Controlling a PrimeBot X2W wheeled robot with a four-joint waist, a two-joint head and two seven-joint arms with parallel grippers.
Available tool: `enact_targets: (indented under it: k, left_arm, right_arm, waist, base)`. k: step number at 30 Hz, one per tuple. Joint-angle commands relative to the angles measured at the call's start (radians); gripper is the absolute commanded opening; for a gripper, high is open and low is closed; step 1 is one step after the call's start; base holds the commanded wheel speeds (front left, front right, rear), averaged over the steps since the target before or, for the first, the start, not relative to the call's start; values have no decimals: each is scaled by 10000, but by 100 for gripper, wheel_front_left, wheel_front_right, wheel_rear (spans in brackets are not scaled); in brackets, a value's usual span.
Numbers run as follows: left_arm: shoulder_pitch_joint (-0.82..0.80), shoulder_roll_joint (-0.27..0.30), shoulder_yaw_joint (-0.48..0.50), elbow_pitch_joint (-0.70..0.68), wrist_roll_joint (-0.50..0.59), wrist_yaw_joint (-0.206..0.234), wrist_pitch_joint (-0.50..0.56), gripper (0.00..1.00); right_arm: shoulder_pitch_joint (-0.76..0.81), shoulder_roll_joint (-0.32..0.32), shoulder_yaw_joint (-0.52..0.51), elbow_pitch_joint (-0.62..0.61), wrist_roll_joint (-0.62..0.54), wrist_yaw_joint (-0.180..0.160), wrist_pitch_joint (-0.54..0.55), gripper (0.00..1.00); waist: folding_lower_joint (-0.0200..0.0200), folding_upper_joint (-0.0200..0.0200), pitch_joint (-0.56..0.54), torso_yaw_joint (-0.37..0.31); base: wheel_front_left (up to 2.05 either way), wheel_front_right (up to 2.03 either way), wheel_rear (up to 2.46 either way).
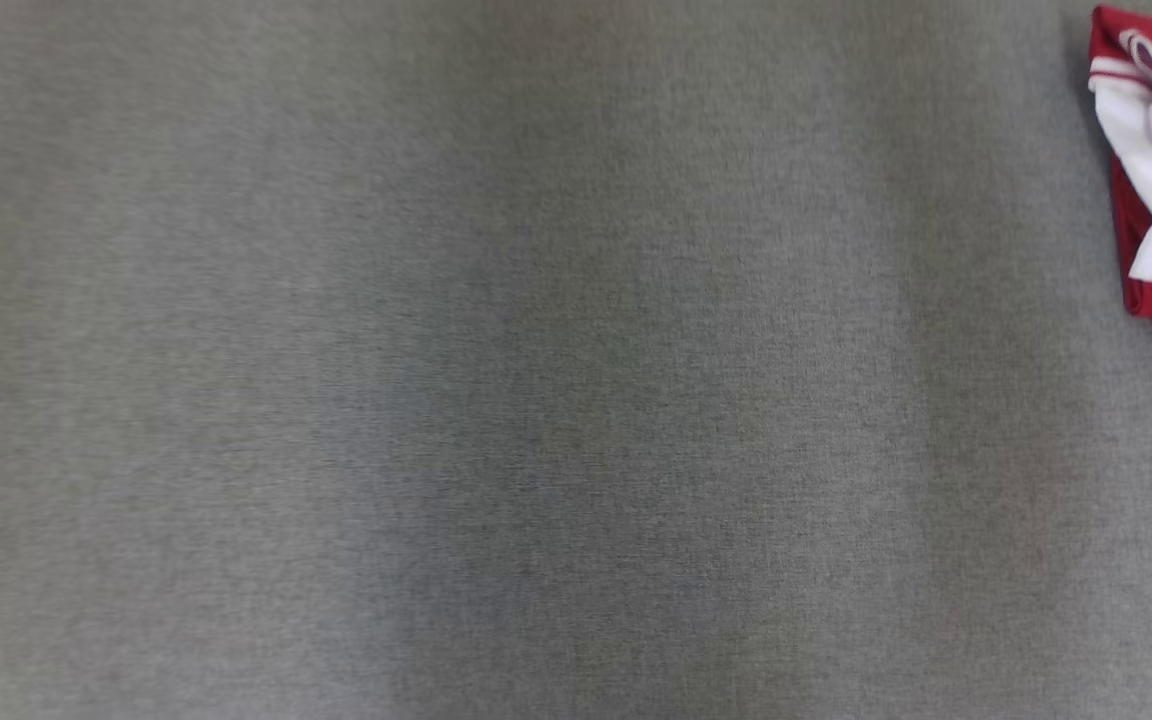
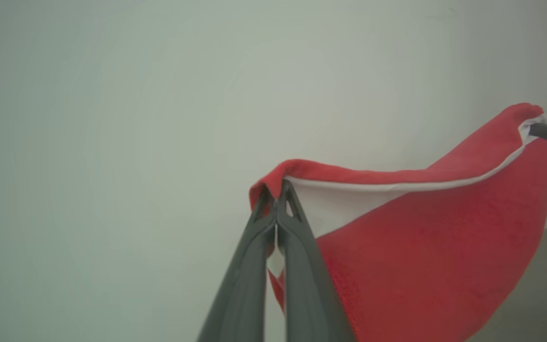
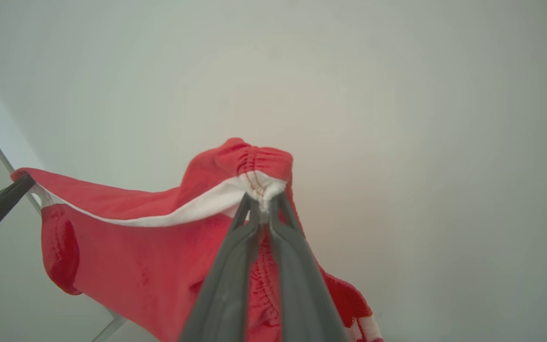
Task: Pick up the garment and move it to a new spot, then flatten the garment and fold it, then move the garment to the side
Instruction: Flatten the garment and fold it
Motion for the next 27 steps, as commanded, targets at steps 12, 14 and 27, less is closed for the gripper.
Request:
enact_targets:
  k: [12,14,27]
  left_arm:
    - [-1720,133,-1908,371,-1557,23,-756,0]
    - [-1497,193,-2096,262,-1834,23,-972,0]
    - [3000,675,-567,-2166,-2427,23,-1379,0]
  right_arm:
    - [-1667,53,198,1294,-463,-28,-259,0]
    - [-1333,-92,319,1248,-320,-28,-384,0]
    - [3382,-1300,1007,-1345,840,-28,-847,0]
  waist:
    - [-4,-2,1111,-632]
    - [-4,-2,1046,-610]
    - [-4,-2,-378,-273]
  base:
    - [0,0,0]
    - [0,0,0]
    - [0,0,0]
